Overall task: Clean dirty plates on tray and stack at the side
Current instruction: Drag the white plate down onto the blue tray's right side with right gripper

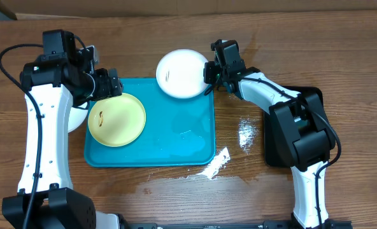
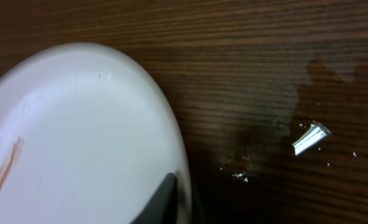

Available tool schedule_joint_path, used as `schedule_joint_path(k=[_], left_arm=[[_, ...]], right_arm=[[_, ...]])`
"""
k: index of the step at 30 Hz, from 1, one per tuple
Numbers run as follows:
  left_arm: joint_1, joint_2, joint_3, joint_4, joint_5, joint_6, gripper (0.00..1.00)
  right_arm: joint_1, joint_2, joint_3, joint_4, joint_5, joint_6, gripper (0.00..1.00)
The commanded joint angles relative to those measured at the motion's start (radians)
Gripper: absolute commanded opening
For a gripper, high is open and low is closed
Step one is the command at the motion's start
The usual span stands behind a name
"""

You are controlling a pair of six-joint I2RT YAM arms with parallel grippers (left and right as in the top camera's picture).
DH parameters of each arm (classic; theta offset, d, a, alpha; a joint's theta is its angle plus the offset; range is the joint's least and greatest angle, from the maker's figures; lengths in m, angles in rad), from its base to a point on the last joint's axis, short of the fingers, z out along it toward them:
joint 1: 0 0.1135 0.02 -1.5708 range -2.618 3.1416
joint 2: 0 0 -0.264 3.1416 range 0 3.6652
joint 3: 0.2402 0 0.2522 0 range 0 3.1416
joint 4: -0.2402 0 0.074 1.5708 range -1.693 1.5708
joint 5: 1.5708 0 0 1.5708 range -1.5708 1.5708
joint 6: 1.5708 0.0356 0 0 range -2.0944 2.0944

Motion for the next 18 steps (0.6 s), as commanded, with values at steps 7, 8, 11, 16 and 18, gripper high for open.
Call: schedule_joint_path(k=[7, 8, 11, 16, 18], left_arm=[[-0.002, 0.000, -0.004, 0.001, -0.005, -0.010, 0.88], [-0.002, 0.000, -0.004, 0.001, -0.005, -0.010, 0.88], [-0.002, 0.000, -0.004, 0.001, -0.005, -0.011, 0.88], [-0.002, 0.000, -0.004, 0.000, -0.005, -0.010, 0.88], [-0.002, 0.000, -0.004, -0.001, -0.005, -0.010, 0.88]], right_arm=[[0.017, -0.199, 0.014, -0.153, -0.001, 0.082, 0.04], [0.023, -0.218, 0.014, -0.192, -0.001, 0.105, 0.04], [0.042, -0.254, 0.014, -0.312, -0.001, 0.233, 0.04], [0.089, -0.258, 0.007, -0.507, -0.001, 0.555, 0.04], [0.117, -0.258, 0.002, -0.557, -0.001, 0.650, 0.04]])
